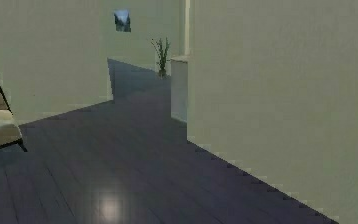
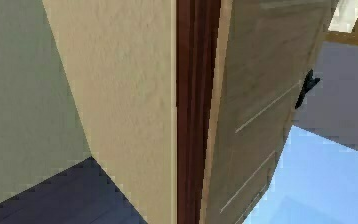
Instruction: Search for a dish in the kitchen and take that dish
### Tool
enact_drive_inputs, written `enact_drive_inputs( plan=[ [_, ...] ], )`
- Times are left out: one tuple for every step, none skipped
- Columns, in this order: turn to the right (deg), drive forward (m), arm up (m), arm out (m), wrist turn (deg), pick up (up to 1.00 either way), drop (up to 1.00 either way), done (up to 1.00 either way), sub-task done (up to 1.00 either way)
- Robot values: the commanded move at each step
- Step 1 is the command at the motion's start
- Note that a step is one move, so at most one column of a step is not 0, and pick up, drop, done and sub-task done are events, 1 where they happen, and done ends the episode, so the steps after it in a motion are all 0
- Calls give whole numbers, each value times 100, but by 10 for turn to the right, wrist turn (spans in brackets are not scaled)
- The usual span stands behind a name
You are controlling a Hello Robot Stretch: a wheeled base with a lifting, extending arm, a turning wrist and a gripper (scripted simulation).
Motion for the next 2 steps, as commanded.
enact_drive_inputs(
  plan=[
    [-150, 0, 0, 0, 0, 0, 0, 0, 0],
    [0, 100, 0, 0, 0, 0, 0, 0, 0]
  ],
)
